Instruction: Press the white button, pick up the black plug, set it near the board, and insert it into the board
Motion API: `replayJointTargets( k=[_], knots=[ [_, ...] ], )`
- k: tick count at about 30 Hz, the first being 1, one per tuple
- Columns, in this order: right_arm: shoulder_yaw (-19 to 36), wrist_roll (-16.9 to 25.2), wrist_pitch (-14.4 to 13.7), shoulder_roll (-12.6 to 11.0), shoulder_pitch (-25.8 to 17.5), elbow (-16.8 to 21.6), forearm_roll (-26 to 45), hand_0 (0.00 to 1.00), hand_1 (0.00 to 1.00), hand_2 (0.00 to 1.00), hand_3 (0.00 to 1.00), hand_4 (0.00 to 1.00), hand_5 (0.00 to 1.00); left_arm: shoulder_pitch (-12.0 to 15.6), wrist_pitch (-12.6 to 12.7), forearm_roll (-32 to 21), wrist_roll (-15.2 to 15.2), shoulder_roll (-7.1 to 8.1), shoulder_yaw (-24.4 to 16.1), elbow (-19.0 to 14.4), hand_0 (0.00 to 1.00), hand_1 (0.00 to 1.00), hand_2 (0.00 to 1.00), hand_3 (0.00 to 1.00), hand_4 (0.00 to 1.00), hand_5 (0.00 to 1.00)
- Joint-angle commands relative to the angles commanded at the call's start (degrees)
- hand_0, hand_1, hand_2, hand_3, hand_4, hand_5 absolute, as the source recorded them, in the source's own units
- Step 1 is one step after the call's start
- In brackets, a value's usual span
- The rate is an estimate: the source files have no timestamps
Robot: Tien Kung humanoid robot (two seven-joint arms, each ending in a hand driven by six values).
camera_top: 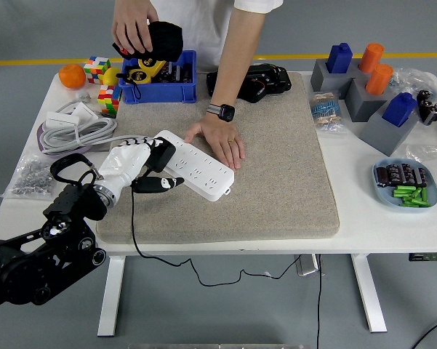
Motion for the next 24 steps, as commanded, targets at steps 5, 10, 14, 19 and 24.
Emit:
replayJointTargets(
  k=[5, 10, 14, 19, 24],
  knots=[
    [-0.2, 0.0, 0.0, -0.1, 0.0, 0.0, 0.1, 0.643, 0.601, 0.650, 0.624, 0.662, 0.394, -1.8, -0.4, -0.6, -0.1, -1.03, 1.0, 1.6, 0.925, 0.954, 0.884, 0.845, 0.904, 0.664],
    [-0.3, 0.0, 0.0, -0.2, 0.0, 0.0, 0.1, 0.643, 0.600, 0.650, 0.625, 0.662, 0.394, -3.5, -0.7, -1.4, -0.2, -2.11, 2.6, 3.6, 0.920, 0.951, 0.877, 0.839, 0.898, 0.665],
    [-0.4, 0.0, 0.0, -0.2, -0.1, 0.0, 0.2, 0.643, 0.600, 0.650, 0.625, 0.662, 0.394, -4.4, -0.9, -2.4, -0.4, -2.70, 4.0, 5.3, 0.920, 0.951, 0.877, 0.839, 0.898, 0.665],
    [-0.3, 0.0, -0.1, -0.1, -0.2, 0.0, 0.2, 0.644, 0.600, 0.650, 0.625, 0.663, 0.394, -4.4, -1.1, -4.4, -0.5, -3.04, 5.2, 6.6, 0.917, 0.944, 0.874, 0.837, 0.891, 0.663],
    [0.1, 0.0, -0.1, 0.0, -0.3, -0.1, 0.1, 0.644, 0.600, 0.648, 0.626, 0.663, 0.394, -4.1, -1.0, -4.4, -0.4, -2.64, 4.2, 5.5, 0.905, 0.939, 0.870, 0.831, 0.888, 0.662]
  ],
)
